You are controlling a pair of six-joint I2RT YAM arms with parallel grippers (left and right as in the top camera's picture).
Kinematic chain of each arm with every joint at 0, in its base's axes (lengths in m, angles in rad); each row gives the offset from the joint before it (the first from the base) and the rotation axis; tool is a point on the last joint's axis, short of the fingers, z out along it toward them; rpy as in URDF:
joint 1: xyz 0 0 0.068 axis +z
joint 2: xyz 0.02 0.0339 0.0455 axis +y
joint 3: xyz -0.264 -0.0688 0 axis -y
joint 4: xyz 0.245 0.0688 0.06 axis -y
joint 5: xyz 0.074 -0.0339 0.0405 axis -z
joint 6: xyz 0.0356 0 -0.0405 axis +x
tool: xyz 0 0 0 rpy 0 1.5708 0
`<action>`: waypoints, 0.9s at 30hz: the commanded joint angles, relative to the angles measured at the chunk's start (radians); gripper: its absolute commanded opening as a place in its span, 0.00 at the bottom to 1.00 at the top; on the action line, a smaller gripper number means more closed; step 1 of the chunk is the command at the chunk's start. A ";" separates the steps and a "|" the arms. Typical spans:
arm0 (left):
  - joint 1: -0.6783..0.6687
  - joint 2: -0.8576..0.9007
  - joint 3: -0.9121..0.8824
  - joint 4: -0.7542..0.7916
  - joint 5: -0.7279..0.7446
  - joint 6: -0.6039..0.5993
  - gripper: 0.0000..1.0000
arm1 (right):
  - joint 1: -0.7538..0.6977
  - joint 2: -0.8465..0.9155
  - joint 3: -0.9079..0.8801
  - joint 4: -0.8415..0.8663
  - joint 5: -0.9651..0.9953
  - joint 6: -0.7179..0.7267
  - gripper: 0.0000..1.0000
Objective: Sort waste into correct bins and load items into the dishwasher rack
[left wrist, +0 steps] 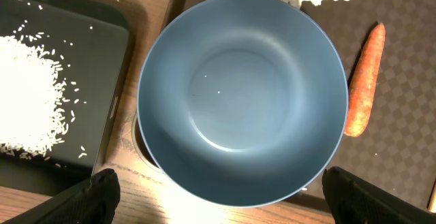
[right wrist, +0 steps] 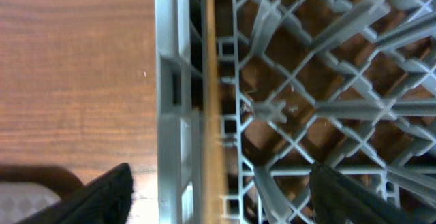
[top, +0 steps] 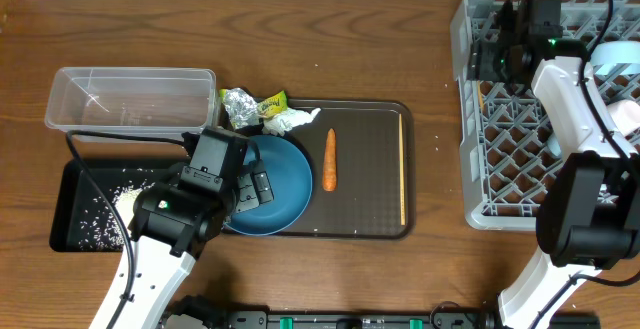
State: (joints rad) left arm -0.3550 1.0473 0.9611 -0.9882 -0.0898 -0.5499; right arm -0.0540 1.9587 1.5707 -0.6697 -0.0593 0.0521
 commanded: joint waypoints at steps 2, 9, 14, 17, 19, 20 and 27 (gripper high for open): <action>0.003 -0.002 0.011 -0.003 -0.019 0.002 0.98 | -0.004 -0.059 0.020 -0.037 0.000 0.066 0.86; 0.003 -0.002 0.011 -0.003 -0.019 0.002 0.98 | 0.019 -0.232 0.021 -0.116 -0.211 0.093 0.84; 0.003 -0.002 0.011 -0.003 -0.019 0.002 0.98 | 0.110 -0.301 0.021 -0.157 -0.402 0.106 0.77; 0.003 -0.002 0.011 -0.003 -0.019 0.002 0.98 | 0.217 -0.291 0.016 -0.209 -0.312 0.159 0.75; 0.003 -0.002 0.011 -0.003 -0.019 0.002 0.98 | 0.312 -0.263 0.008 -0.257 -0.190 0.228 0.75; 0.003 -0.002 0.011 -0.003 -0.019 0.002 0.98 | 0.341 -0.253 0.003 -0.269 -0.149 0.251 0.74; 0.003 -0.002 0.011 -0.003 -0.019 0.002 0.98 | 0.555 -0.116 -0.035 -0.341 0.165 0.459 0.78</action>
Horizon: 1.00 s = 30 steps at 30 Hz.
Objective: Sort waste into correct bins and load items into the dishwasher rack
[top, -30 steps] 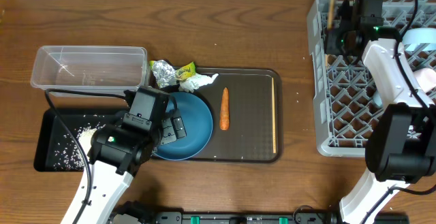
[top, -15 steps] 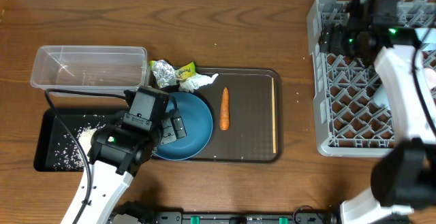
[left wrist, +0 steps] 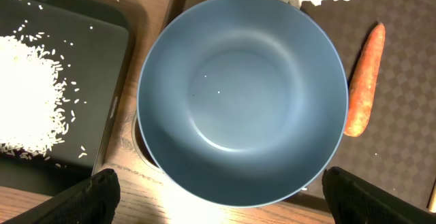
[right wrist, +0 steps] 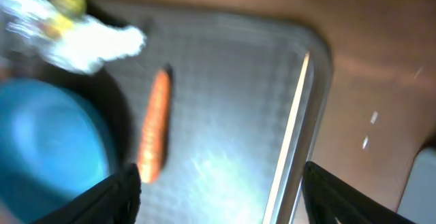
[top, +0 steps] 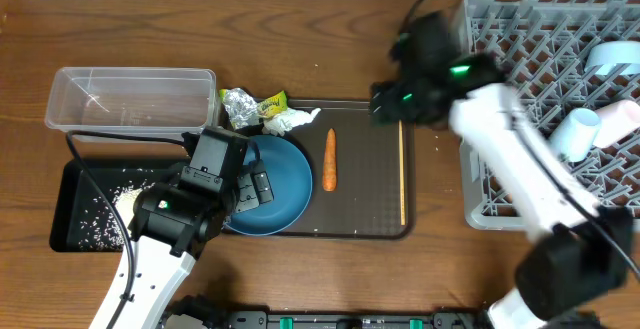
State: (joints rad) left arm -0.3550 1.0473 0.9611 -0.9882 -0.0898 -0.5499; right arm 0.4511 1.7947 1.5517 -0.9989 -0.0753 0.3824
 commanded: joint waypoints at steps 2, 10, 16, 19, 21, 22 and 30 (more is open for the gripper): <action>0.003 -0.002 0.011 -0.003 -0.019 0.002 0.98 | 0.089 0.106 -0.016 -0.024 0.208 0.166 0.78; 0.003 -0.002 0.011 -0.003 -0.019 0.002 0.98 | 0.100 0.217 -0.023 -0.075 0.194 0.261 0.79; 0.003 -0.002 0.011 -0.003 -0.019 0.002 0.98 | 0.085 0.232 -0.082 -0.040 0.186 0.260 0.80; 0.003 -0.002 0.011 -0.003 -0.019 0.002 0.98 | 0.074 0.232 -0.132 0.029 0.122 0.228 0.80; 0.003 -0.002 0.011 -0.003 -0.019 0.002 0.98 | 0.069 0.232 -0.169 0.092 0.056 0.191 0.80; 0.003 -0.002 0.011 -0.003 -0.019 0.002 0.98 | 0.066 0.232 -0.185 0.114 0.042 0.192 0.80; 0.003 -0.002 0.011 -0.003 -0.019 0.002 0.98 | 0.045 0.232 -0.225 0.138 0.048 0.167 0.78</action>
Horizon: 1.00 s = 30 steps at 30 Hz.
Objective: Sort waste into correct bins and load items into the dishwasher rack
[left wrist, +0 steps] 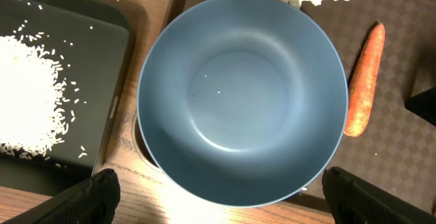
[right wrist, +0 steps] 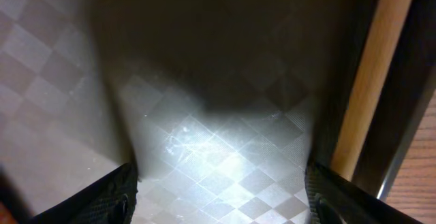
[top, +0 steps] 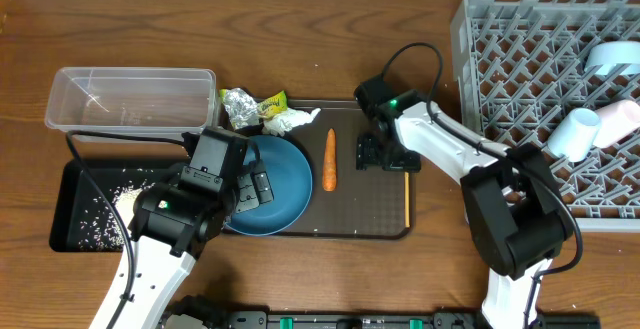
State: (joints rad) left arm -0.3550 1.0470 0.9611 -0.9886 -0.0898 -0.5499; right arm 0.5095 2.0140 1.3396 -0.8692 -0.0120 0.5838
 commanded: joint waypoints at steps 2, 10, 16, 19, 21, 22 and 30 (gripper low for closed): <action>0.003 -0.002 0.011 -0.003 -0.019 0.002 0.98 | -0.013 0.013 -0.012 0.019 -0.021 -0.071 0.78; 0.003 -0.002 0.011 -0.003 -0.019 0.002 0.98 | -0.013 -0.042 0.008 0.016 -0.050 -0.095 0.78; 0.003 -0.002 0.011 -0.003 -0.019 0.002 0.98 | -0.013 -0.115 0.016 0.013 -0.102 -0.122 0.79; 0.003 -0.002 0.011 -0.003 -0.019 0.002 0.98 | -0.013 -0.159 0.016 0.001 -0.100 -0.129 0.79; 0.003 -0.002 0.011 -0.003 -0.019 0.002 0.98 | -0.014 -0.176 0.016 -0.011 -0.088 -0.129 0.79; 0.003 -0.002 0.011 -0.003 -0.019 0.002 0.98 | -0.014 -0.177 0.016 -0.024 -0.067 -0.127 0.79; 0.003 -0.002 0.011 -0.003 -0.019 0.002 0.98 | -0.014 -0.163 -0.034 -0.045 0.034 -0.083 0.78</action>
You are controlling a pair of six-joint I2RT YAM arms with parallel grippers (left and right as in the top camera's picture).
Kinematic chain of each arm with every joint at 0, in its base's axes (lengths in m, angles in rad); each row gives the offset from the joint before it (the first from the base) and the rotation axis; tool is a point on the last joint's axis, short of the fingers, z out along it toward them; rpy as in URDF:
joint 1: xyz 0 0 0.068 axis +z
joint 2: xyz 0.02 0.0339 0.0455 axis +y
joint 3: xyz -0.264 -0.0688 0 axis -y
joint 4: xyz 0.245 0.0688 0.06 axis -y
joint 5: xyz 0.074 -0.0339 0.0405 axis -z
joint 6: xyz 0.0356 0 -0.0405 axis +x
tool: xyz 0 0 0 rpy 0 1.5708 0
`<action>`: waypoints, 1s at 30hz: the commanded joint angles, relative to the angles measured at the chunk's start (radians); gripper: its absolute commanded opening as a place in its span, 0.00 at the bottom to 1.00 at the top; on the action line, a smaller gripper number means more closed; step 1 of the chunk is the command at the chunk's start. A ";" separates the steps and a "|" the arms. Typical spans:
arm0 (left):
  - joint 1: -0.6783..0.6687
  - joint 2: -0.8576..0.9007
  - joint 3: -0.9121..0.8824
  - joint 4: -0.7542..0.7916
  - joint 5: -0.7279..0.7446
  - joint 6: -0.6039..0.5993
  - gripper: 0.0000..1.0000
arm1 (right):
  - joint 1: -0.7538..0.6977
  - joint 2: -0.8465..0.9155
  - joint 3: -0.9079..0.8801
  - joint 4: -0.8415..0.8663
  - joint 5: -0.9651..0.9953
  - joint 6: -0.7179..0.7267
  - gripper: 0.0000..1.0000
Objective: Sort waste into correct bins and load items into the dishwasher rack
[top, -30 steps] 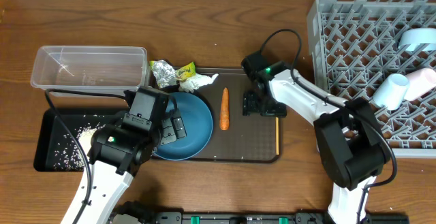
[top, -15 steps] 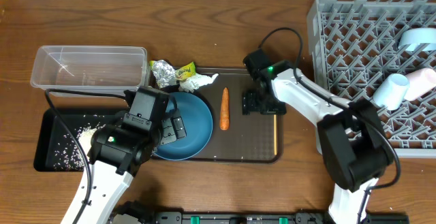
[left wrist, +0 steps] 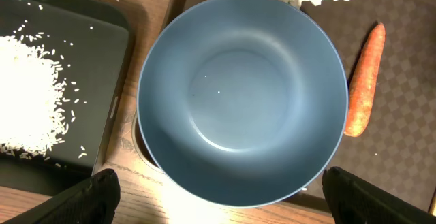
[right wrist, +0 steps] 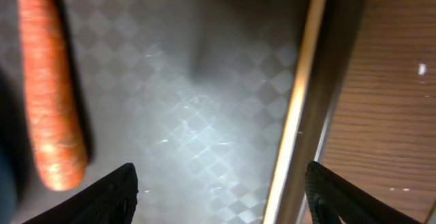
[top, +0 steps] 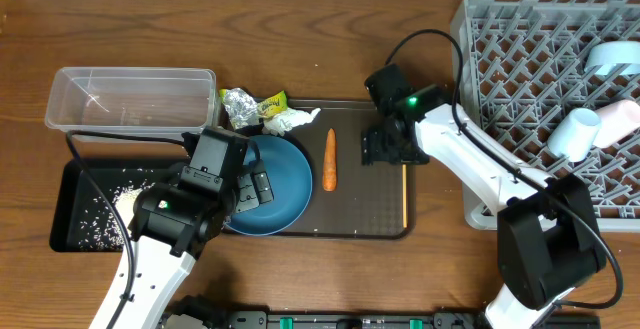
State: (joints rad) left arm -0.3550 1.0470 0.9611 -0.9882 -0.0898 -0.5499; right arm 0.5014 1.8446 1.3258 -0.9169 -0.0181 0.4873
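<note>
A wooden chopstick (top: 404, 194) lies along the right side of the dark tray (top: 370, 219), and an orange carrot (top: 330, 159) lies at its middle. My right gripper (top: 390, 147) hangs open over the tray between them; in its wrist view the carrot (right wrist: 51, 94) is on the left and the chopstick (right wrist: 300, 115) on the right, between its fingers (right wrist: 102, 197). The blue bowl (left wrist: 242, 98) sits on the tray's left end, and my left gripper (left wrist: 218, 207) stands open above it. The grey dishwasher rack (top: 500, 99) is at the right.
A clear bin (top: 130, 99) stands at the back left, with a black bin holding rice (top: 85, 219) in front of it. Crumpled foil, a wrapper and tissue (top: 265, 111) lie at the tray's back left corner. Cups (top: 580, 134) sit in the rack.
My right gripper stood very close to the tray surface next to the chopstick; now it is higher, with the carrot and the chopstick both in its view. It is still open. The left arm is unmoved.
My right gripper was open over the rack's left edge, where a wooden stick lay. Then it was over the tray's back right corner, then low on the tray beside the chopstick, and now a little higher there. My left gripper stayed open over the blue bowl throughout.
</note>
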 commanded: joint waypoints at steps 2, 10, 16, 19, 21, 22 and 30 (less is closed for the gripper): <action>0.003 -0.002 0.011 -0.003 -0.019 0.002 0.98 | -0.006 0.007 -0.038 0.016 0.040 0.028 0.78; 0.003 -0.002 0.011 -0.003 -0.019 0.002 0.98 | -0.006 0.007 -0.116 0.107 0.003 0.032 0.76; 0.003 -0.002 0.011 -0.003 -0.019 0.002 0.98 | -0.003 0.007 -0.146 0.144 -0.012 0.058 0.76; 0.003 -0.002 0.011 -0.003 -0.019 0.002 0.98 | -0.006 0.007 -0.151 0.143 0.005 0.058 0.76; 0.003 -0.002 0.011 -0.003 -0.019 0.002 0.98 | -0.006 0.007 -0.151 0.138 0.022 0.057 0.76; 0.003 -0.002 0.011 -0.003 -0.019 0.002 0.98 | -0.006 0.007 -0.152 0.139 0.022 0.057 0.77; 0.003 -0.002 0.011 -0.003 -0.019 0.002 0.98 | -0.005 0.007 -0.159 0.141 0.014 0.058 0.77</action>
State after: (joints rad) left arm -0.3550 1.0473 0.9611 -0.9882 -0.0898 -0.5499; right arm 0.5014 1.8450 1.1820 -0.7765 -0.0147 0.5312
